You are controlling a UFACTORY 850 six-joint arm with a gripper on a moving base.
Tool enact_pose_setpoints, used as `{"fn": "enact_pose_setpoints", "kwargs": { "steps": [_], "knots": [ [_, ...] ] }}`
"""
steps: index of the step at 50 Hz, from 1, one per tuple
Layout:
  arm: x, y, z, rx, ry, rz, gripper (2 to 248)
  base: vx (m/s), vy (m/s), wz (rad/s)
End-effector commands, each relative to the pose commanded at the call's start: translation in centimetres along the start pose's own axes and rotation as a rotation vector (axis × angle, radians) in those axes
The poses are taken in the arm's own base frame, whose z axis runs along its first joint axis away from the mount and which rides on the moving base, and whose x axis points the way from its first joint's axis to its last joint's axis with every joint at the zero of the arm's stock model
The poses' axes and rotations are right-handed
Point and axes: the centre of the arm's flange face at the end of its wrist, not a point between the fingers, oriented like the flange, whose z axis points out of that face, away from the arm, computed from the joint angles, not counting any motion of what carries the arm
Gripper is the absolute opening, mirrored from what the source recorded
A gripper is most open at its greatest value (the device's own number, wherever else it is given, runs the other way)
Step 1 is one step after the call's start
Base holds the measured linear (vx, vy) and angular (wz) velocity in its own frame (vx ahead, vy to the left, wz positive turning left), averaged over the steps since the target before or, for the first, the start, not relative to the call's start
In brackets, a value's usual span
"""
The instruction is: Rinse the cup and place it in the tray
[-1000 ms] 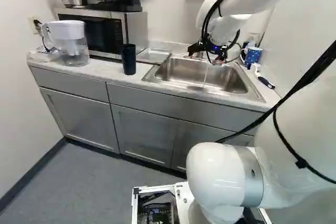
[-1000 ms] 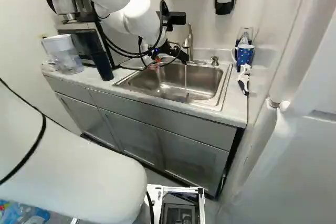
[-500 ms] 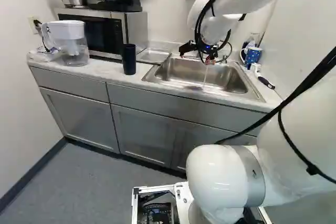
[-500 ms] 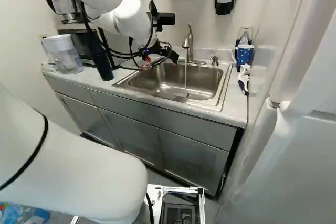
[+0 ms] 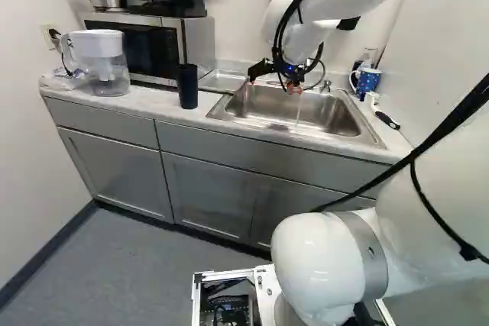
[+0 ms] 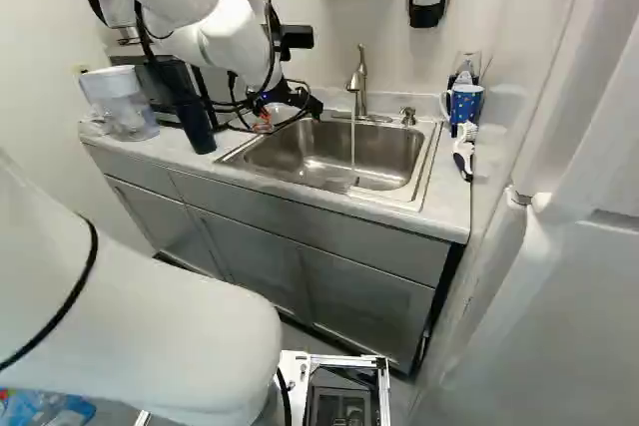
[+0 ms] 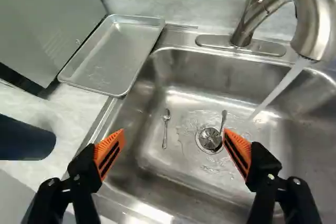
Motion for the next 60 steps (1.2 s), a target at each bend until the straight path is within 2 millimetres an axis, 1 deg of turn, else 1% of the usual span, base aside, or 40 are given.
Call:
{"fn": "enact_pose_setpoints", "kwargs": {
  "steps": [60],
  "knots": [
    [-0.6, -9.2, 0.2, 0.161, -0.02, -0.151, 247, 0.0, 0.0, 0.0]
  ]
}}
